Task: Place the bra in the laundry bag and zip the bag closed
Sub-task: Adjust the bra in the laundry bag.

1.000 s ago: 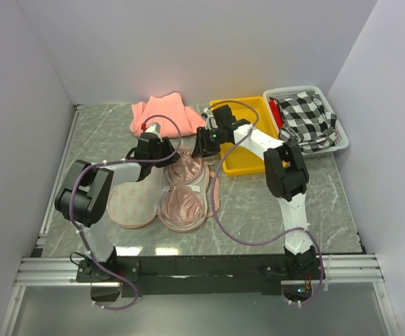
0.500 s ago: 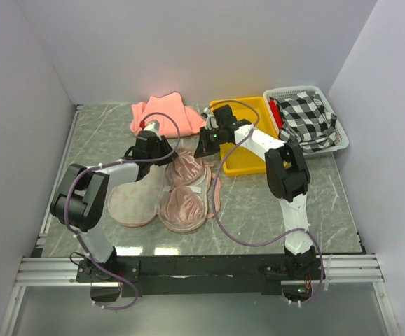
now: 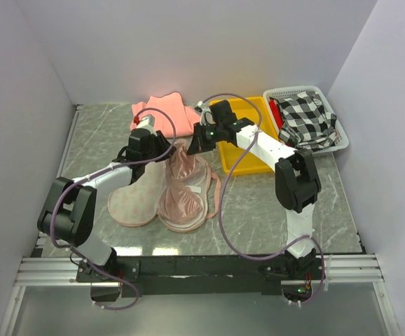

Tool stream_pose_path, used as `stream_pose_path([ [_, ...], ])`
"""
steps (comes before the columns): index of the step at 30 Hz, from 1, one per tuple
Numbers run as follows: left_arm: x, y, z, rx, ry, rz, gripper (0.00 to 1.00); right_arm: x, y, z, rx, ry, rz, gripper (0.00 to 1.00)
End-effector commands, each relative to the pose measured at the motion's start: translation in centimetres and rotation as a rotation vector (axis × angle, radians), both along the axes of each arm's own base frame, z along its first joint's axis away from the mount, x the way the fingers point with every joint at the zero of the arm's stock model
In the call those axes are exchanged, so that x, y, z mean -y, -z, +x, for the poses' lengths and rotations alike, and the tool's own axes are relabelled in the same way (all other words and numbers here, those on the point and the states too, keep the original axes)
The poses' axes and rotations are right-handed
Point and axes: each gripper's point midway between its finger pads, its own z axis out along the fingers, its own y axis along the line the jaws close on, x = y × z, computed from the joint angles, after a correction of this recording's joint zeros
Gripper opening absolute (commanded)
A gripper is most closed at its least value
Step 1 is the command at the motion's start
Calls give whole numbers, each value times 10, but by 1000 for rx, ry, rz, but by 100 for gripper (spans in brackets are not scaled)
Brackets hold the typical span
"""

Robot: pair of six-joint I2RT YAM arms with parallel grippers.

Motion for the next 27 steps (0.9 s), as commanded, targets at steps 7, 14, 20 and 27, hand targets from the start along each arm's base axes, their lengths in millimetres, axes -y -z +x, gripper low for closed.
stream_pose_path([
  [7,-4,-11,-9,30,1,-9,33,-22,-13,-26,-47,-96,92,8],
  [14,-3,-8,-7,23,4,-10,33,-17,16,-10,-77,-35,35,9],
  [20,-3,0,-6,2,-6,-6,33,-11,43,5,-125,8,-24,10],
  [27,0,11,-2,-23,-5,-13,32,10,55,19,-114,113,-100,8],
])
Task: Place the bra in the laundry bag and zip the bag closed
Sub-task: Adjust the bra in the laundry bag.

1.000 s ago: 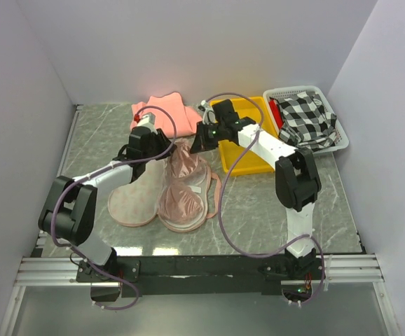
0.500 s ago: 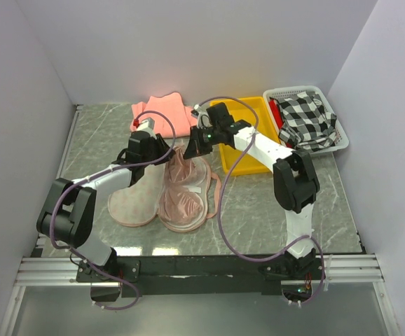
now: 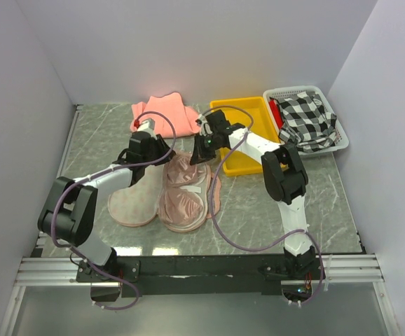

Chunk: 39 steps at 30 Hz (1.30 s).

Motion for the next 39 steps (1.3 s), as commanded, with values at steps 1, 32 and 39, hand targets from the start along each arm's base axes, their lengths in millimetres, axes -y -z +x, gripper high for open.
stream_pose_path([
  [1,6,-6,10,21,2,-32,32,10,-18,21,74,71,-28,8],
  [32,-75,-24,-11,8,-259,99,97,84,-81,4,264,243,-248,62],
  [39,-138,26,-47,-141,-409,64,97,79,-74,-56,165,173,-95,62],
])
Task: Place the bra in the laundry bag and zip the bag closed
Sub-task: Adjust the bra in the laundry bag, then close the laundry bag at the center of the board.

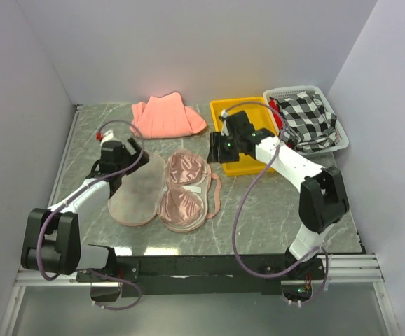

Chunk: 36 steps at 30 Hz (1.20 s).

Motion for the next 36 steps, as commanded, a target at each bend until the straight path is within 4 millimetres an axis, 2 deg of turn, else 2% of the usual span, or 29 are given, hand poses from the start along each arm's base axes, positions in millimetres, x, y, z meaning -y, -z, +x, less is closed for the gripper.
stream_pose_path([
  [1,-27,31,-29,-105,-86,-18,97,-3,-1,-34,-39,-40,117,62],
  [3,-35,36,-37,-122,-125,-16,97,-6,0,-45,-64,-45,158,62],
  [4,-37,28,-39,-95,-134,-19,97,-8,1,-53,-72,-61,187,62],
  [7,-43,26,-48,-102,-155,-13,97,-11,5,-63,-98,-69,216,62],
  [11,-59,26,-53,-112,-209,51,97,-15,13,-71,-124,-89,209,62],
  [17,-74,39,-66,-183,-313,53,97,-19,23,-81,-149,-103,195,62],
  [26,-98,34,-85,-210,-438,99,97,-9,24,-81,-126,-59,150,63],
  [33,-102,49,-94,-262,-469,92,97,-2,22,-81,-112,-35,132,73],
  [36,-104,51,-97,-267,-478,81,97,3,28,-81,-119,-17,97,73],
])
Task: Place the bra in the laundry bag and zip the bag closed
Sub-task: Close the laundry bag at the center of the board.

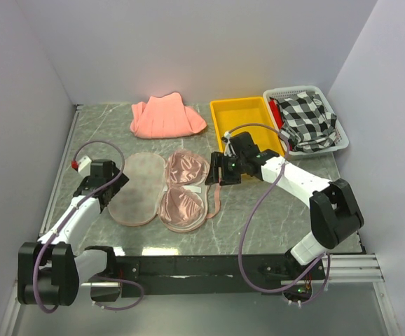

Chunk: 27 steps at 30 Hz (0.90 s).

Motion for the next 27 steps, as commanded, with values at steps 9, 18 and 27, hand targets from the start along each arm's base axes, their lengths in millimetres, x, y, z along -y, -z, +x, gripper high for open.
stream_pose_path([
  [9,-15,8,-13,-61,-77,-4,97,14,11,-1,6,48,-71,74],
  [18,-18,16,-21,-94,-108,-1,97,13,13,3,5,39,-84,74],
  [27,-9,33,-23,-140,-76,-39,92,12,25,1,-23,44,-85,73],
])
